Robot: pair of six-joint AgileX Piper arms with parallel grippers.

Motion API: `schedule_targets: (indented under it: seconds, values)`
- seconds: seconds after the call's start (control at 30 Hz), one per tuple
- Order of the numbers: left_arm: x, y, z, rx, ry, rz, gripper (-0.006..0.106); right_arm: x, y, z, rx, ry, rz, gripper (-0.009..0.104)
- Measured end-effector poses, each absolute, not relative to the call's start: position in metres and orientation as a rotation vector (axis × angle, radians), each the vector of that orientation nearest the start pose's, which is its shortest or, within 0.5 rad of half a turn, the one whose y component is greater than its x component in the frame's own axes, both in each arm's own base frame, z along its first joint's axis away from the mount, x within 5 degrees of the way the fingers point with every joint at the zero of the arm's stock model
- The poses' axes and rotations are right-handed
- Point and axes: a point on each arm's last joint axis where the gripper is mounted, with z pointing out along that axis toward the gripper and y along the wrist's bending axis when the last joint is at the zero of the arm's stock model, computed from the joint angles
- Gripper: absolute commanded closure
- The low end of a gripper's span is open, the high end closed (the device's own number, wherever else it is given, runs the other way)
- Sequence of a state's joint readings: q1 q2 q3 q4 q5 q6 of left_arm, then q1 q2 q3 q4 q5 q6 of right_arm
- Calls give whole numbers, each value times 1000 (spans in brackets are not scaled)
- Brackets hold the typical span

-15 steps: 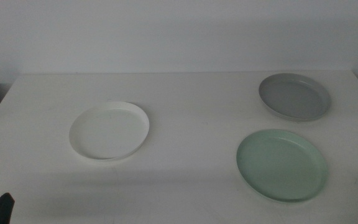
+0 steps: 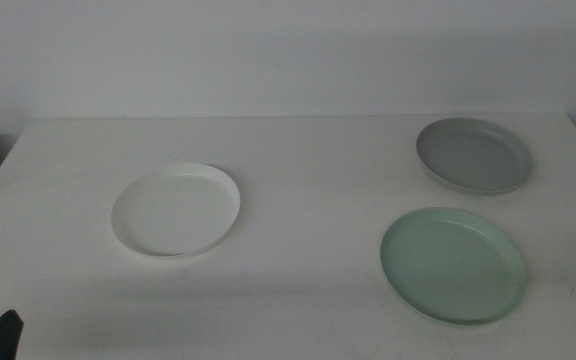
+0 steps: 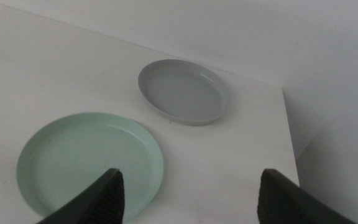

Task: Stack the three bowls on top of each other.

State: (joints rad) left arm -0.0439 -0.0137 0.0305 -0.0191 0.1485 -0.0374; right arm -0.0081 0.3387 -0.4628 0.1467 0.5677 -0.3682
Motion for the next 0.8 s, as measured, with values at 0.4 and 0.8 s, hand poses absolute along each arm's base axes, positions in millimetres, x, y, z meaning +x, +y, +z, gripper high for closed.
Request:
schedule_targets:
  seconds: [0.4,0.8]
  values:
    - [56,-3,190,-8,1649,-79,-4,159,11,347,-68,2232,144,41]
    - [56,-3,190,-8,1649,-79,-4,270,13,272,35,2680,221,41]
